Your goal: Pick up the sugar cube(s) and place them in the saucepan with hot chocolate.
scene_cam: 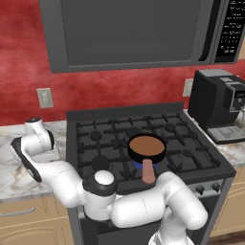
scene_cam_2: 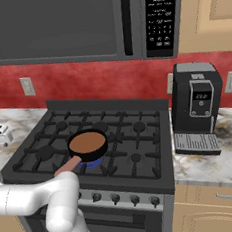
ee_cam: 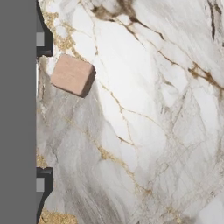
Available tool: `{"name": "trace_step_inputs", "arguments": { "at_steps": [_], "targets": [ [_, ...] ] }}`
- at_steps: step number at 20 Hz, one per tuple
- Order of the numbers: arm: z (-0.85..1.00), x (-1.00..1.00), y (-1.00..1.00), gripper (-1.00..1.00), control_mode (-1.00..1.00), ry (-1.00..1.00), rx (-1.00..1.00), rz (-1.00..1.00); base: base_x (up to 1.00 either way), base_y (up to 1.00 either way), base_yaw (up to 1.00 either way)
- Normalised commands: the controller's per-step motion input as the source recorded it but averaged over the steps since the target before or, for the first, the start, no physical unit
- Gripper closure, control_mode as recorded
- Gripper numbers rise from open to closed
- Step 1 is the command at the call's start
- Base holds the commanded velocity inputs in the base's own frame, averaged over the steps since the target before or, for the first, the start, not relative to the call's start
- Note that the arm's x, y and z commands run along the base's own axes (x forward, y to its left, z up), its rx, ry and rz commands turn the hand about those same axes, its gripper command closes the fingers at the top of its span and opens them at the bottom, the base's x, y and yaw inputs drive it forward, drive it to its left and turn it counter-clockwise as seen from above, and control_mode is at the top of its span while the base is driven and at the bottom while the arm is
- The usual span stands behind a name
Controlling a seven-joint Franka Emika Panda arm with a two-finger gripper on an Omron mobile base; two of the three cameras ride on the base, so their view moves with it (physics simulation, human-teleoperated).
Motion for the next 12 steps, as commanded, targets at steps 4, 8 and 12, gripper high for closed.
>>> {"name": "trace_step_inputs", "arguments": {
  "at_steps": [4,8,12],
  "targets": [
    [-0.01,0.10,-0.01,-1.00,-1.00,-0.07,0.00,-0.05,0.00,0.00,0.00],
    [-0.01,0.05,0.00,-1.00,-1.00,-0.05,0.00,-0.03,0.00,0.00,0.00],
    [-0.04,0.00,0.00,-1.00,-1.00,0.00,0.00,-0.01,0.00,0.00,0.00]
  ]
}}
